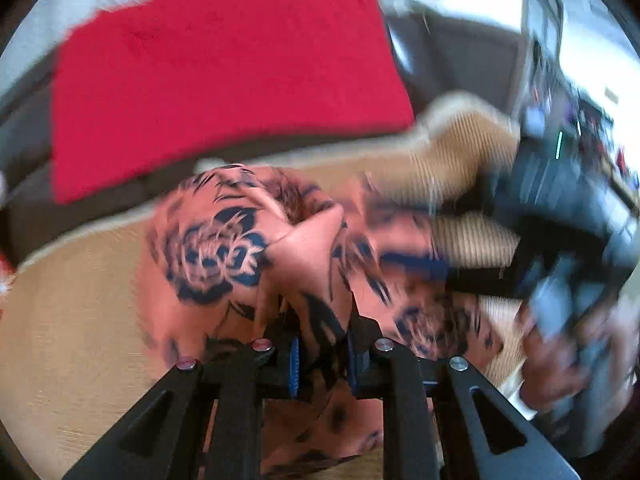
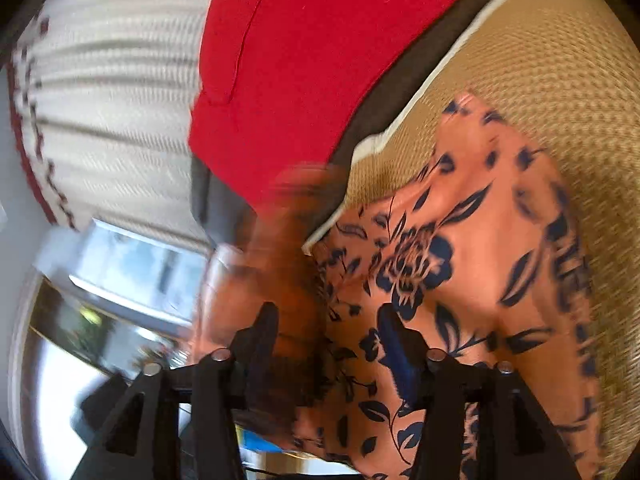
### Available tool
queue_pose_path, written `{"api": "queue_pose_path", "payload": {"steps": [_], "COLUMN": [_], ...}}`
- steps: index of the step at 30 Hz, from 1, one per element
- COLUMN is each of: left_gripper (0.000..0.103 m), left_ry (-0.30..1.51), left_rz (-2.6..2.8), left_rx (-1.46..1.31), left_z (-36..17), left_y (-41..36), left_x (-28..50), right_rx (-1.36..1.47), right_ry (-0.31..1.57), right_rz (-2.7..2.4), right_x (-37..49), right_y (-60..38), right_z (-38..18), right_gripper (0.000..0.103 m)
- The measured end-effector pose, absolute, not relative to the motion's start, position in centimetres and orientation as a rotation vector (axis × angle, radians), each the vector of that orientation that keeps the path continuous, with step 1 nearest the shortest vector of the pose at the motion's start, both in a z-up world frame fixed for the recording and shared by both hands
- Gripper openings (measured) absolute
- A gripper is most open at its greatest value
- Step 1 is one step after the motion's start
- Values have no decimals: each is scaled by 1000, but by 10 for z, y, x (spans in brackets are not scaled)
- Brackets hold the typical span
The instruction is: Fold small clothes
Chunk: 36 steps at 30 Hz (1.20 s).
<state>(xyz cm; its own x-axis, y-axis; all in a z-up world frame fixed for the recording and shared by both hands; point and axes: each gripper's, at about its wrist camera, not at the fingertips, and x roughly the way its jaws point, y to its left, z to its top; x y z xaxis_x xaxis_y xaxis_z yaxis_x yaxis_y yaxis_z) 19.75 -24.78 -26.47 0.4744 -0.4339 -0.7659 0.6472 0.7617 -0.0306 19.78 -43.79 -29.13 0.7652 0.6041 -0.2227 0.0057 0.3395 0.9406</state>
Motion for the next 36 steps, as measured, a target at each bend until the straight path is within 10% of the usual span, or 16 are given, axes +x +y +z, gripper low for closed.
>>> {"api": "queue_pose_path", "payload": {"steps": [6, 10, 29, 31, 33, 36], "left_gripper": [29, 76, 76, 76, 76, 76], "left_ry": [895, 719, 817, 817, 816, 813], "left_rz": [-808, -765, -684, -692, -687, -698], "left_rx": [143, 136, -35, -26, -19, -52], "left_z": [-260, -228, -299, -299, -299, -296], "left_y": [-208, -161, -109, -109, -109, -108], "left_x": [194, 186, 267, 269, 271, 271], "right_rx": [1314, 1196, 981, 912, 777, 718], "right_ry": [644, 742, 856, 861, 885, 849], "right_rz": [493, 456, 492, 527, 493, 431], "right_x": [208, 225, 305, 312, 313, 305], "right_y": [-450, -441, -389, -366, -345, -337], "right_z": [-307, -305, -308, -303, -297, -290], "right_gripper": [75, 75, 75, 67, 28, 22]}}
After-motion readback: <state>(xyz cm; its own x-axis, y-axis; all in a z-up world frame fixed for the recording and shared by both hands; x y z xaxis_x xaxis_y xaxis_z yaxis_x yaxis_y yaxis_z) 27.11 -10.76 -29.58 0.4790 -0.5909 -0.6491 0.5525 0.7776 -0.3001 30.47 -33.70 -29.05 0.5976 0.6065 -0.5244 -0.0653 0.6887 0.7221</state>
